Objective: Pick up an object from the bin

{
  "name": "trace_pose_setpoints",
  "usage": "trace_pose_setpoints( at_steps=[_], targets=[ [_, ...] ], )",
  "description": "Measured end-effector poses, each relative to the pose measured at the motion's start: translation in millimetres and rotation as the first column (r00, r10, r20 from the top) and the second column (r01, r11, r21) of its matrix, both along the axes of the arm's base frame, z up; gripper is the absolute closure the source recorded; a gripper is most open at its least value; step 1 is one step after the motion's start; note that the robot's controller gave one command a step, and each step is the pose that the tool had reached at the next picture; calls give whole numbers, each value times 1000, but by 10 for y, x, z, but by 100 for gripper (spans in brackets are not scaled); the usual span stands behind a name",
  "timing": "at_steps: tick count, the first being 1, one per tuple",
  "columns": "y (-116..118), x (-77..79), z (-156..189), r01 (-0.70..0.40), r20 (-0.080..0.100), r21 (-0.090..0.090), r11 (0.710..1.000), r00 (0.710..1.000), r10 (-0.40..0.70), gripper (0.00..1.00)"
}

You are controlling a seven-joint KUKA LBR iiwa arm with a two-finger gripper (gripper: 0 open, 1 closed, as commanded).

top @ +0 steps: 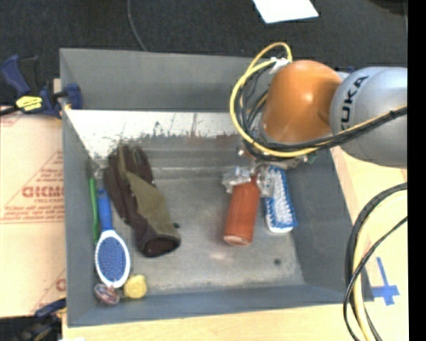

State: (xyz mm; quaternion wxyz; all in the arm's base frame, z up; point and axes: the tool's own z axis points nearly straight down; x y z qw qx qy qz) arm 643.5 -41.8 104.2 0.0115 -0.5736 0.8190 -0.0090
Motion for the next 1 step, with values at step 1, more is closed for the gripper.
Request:
trace_pose_setpoints(
  at_steps=[1],
  targets=[
    [-5,1,194,3,1,0,1000,1000,-3,100]
  ],
)
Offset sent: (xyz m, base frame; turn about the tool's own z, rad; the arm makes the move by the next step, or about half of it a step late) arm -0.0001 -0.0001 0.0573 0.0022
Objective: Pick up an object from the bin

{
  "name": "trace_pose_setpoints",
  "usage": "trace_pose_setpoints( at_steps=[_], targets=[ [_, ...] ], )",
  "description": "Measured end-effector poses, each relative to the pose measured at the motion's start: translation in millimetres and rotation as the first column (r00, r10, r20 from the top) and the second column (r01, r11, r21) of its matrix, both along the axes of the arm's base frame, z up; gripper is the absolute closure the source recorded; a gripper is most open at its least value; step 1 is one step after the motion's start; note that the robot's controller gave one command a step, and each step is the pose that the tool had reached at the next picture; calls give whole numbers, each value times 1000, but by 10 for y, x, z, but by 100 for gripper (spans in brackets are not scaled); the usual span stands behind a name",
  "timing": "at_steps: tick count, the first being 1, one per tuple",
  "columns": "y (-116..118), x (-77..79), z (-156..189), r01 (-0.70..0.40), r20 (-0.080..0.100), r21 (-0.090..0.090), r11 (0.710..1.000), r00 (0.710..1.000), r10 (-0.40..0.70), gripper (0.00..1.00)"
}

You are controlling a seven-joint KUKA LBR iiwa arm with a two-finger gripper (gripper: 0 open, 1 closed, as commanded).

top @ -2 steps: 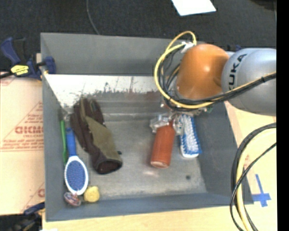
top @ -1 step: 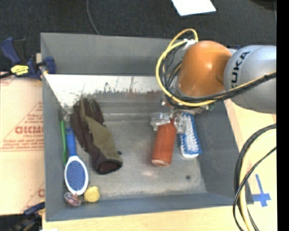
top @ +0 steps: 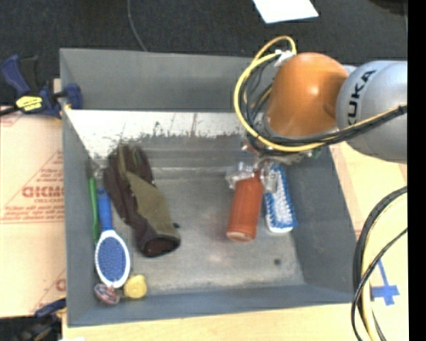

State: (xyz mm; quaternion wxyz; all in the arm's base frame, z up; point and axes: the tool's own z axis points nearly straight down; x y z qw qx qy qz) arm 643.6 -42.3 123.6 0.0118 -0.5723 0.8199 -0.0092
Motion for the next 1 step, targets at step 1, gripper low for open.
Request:
trace_pose_setpoints(
  at_steps=[1],
  targets=[
    [-5,4,325,4,2,0,1000,1000,-4,100]
  ],
)
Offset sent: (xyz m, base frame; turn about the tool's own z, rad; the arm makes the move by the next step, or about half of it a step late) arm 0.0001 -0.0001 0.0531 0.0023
